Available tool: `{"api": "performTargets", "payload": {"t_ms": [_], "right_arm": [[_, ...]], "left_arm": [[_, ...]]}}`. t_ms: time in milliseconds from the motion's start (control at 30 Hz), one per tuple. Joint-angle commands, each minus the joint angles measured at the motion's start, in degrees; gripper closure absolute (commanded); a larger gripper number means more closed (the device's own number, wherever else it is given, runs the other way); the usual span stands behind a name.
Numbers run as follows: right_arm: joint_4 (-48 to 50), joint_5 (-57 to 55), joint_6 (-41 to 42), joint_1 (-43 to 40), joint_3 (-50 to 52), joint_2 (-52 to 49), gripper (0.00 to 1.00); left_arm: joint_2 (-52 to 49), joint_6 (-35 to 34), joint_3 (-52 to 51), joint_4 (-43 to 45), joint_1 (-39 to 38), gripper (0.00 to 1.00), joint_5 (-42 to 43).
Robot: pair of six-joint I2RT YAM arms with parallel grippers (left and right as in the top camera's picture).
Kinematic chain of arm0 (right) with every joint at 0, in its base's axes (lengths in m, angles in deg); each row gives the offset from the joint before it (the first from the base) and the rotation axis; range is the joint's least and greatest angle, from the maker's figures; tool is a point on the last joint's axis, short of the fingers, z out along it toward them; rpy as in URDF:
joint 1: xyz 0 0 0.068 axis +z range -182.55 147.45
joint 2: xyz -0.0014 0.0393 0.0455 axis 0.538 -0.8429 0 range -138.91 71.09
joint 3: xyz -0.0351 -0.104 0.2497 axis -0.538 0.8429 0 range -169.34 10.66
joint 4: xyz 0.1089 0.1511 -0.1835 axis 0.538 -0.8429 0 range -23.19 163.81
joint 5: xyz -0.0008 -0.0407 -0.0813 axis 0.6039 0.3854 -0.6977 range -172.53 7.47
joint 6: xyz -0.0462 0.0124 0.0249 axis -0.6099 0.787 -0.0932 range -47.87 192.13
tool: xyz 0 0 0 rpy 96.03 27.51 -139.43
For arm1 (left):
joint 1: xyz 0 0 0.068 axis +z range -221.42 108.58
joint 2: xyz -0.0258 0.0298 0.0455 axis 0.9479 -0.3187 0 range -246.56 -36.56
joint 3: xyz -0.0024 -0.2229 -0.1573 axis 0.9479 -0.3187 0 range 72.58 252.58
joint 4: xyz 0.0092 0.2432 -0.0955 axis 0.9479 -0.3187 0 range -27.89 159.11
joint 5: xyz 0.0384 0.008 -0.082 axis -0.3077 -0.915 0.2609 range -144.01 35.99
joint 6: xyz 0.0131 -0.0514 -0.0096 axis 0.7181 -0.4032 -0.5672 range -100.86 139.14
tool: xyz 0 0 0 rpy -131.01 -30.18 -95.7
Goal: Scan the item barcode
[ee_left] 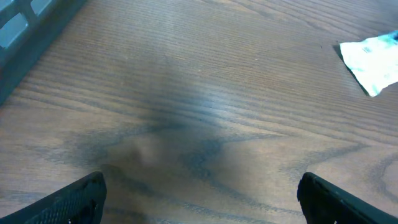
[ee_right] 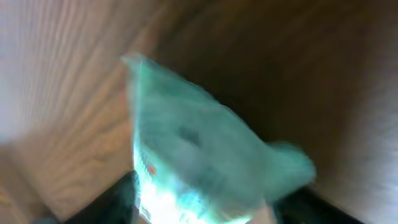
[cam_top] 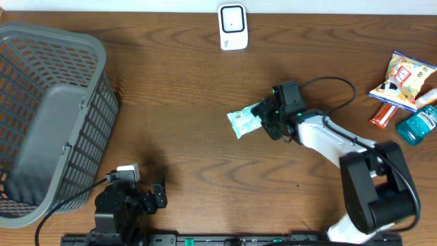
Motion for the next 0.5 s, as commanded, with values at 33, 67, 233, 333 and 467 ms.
{"api": "performTargets", "payload": {"t_ms": [33, 67, 233, 333, 467], "right_arm": [[-0.8, -2.5, 0.7, 0.6, 1.4, -7.4, 0.74], [-1.6, -2.0, 0.4, 0.6, 1.4, -7.9, 0.87], [-5.8, -1.6, -1.8, 0.6, 1.4, -7.6, 0.99], [-7.2, 0.4, -5.0, 0.1, 1.4, -5.8, 0.99], [-11.3, 3.9, -11.5, -1.0, 1.4, 1.3, 0.99]], "left_arm": [[0.0, -0.5, -1.0, -2.6, -0.2, 0.02, 0.3], [0.0, -0.5, -1.0, -2.6, -0.2, 0.02, 0.3], [0.0, -0.5, -1.0, -2.6, -0.2, 0.02, 0.3], [0.0, -0.5, -1.0, -2.6, -0.2, 0.02, 0.3], [0.0, -0.5, -1.0, -2.6, -0.2, 0.02, 0.3]]}}
